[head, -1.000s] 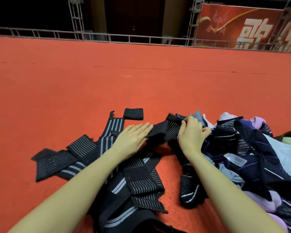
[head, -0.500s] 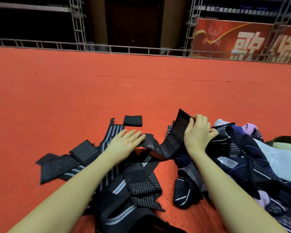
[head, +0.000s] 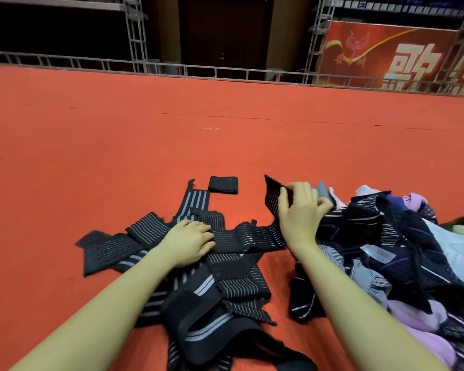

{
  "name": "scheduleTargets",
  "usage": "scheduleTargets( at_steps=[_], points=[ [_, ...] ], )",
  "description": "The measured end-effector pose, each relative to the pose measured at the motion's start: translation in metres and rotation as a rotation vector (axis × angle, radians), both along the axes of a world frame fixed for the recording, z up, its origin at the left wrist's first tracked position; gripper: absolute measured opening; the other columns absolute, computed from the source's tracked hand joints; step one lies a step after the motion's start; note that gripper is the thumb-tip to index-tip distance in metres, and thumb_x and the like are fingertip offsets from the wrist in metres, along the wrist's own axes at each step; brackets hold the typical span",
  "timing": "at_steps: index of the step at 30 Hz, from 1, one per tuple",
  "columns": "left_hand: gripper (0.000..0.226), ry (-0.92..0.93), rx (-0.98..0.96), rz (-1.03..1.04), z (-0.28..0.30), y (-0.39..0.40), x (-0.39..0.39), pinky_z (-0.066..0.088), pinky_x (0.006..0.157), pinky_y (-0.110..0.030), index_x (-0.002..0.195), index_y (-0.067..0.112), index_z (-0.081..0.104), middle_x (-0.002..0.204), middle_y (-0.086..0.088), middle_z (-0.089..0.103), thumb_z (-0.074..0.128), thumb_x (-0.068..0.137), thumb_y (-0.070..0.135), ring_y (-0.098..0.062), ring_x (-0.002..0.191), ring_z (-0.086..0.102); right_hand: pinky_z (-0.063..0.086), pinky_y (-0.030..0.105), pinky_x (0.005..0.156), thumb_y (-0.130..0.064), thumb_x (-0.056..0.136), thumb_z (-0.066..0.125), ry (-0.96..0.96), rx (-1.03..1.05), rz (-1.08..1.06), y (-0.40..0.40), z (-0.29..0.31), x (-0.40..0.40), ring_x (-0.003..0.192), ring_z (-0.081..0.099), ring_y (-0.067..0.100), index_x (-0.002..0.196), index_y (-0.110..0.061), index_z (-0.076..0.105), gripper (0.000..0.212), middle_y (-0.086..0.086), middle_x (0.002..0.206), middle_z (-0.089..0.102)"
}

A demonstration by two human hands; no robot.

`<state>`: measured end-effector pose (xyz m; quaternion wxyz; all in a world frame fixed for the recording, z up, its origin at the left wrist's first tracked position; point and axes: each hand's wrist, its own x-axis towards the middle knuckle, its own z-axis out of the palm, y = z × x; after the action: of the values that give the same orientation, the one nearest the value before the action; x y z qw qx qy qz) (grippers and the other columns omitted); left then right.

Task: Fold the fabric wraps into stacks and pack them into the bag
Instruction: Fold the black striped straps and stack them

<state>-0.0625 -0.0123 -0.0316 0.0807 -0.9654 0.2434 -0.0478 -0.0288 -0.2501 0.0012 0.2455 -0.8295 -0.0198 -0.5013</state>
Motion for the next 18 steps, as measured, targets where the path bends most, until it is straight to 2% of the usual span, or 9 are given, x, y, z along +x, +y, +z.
scheduleTargets(
  at_steps=[2,3,4,6,9,13,16,18],
  points=[
    [0.071,-0.035,-0.048,0.008,-0.007,0.013,-0.003,0.041,0.096,-0.036,0.111,0.021,0.070,0.125,0.001,0.063,0.010,0.086,0.049,-0.021,0.115,0.059,0.020,0.034,0.075,-0.029,0.087,0.048,-0.005,-0.062,0.063,0.017,-0.005,-0.003,0.079,0.045,0.017,0.083,-0.017,0.061,0.018,-0.002,0.081,0.058],
    [0.064,-0.064,-0.080,0.009,-0.012,0.019,-0.005,0.042,0.095,-0.036,0.111,0.022,0.071,0.124,0.001,0.064,0.016,0.089,0.047,-0.021,0.113,0.061,0.020,0.033,0.075,-0.030,0.087,0.049,-0.004,-0.095,0.086,0.026,-0.009,-0.005,0.078,0.044,0.016,0.082,-0.017,0.061,0.018,-0.003,0.080,0.058],
    [0.062,-0.051,-0.095,0.029,-0.015,0.023,-0.007,0.039,0.098,-0.036,0.118,0.025,0.067,0.130,0.003,0.060,0.017,0.090,0.048,-0.020,0.118,0.057,0.020,0.033,0.076,-0.031,0.086,0.050,-0.001,-0.129,0.101,0.035,-0.013,-0.007,0.078,0.043,0.016,0.080,-0.018,0.060,0.018,-0.004,0.079,0.057],
    [0.072,0.015,-0.104,0.077,-0.021,0.028,-0.012,0.023,0.108,-0.035,0.137,0.031,0.049,0.148,0.009,0.040,0.004,0.086,0.054,-0.015,0.136,0.037,0.020,0.033,0.077,-0.031,0.085,0.052,0.019,-0.188,0.134,0.052,-0.022,-0.010,0.077,0.043,0.015,0.077,-0.019,0.060,0.017,-0.006,0.078,0.057],
    [0.087,0.056,-0.119,0.118,-0.020,0.030,-0.015,0.010,0.111,-0.037,0.144,0.036,0.038,0.154,0.014,0.027,-0.010,0.075,0.059,-0.011,0.142,0.021,0.020,0.034,0.079,-0.031,0.081,0.061,0.119,-0.284,0.226,0.073,-0.038,-0.012,0.076,0.051,0.016,0.072,-0.022,0.063,0.014,-0.010,0.076,0.059],
    [0.082,0.020,-0.183,0.078,-0.024,0.038,-0.014,0.012,0.108,-0.043,0.135,0.031,0.052,0.148,0.009,0.041,-0.003,0.080,0.057,-0.017,0.139,0.030,0.020,0.036,0.079,-0.031,0.072,0.078,0.300,-0.447,0.312,0.089,-0.062,-0.015,0.074,0.059,0.018,0.065,-0.025,0.067,0.014,-0.011,0.069,0.063],
    [0.077,-0.003,-0.239,0.083,-0.029,0.042,-0.014,0.019,0.105,-0.047,0.127,0.029,0.061,0.141,0.004,0.051,0.004,0.083,0.055,-0.023,0.135,0.038,0.020,0.036,0.078,-0.038,0.072,0.068,0.342,-0.467,0.370,0.093,-0.067,-0.018,0.072,0.060,0.017,0.064,-0.029,0.071,0.012,-0.013,0.066,0.066],
    [0.077,0.004,-0.250,0.089,-0.030,0.042,-0.015,0.018,0.105,-0.047,0.128,0.029,0.060,0.141,0.004,0.049,0.004,0.082,0.055,-0.024,0.135,0.036,0.020,0.036,0.079,-0.039,0.072,0.065,0.338,-0.452,0.384,0.094,-0.067,-0.019,0.071,0.060,0.015,0.064,-0.030,0.071,0.014,-0.015,0.066,0.067]
  ],
)
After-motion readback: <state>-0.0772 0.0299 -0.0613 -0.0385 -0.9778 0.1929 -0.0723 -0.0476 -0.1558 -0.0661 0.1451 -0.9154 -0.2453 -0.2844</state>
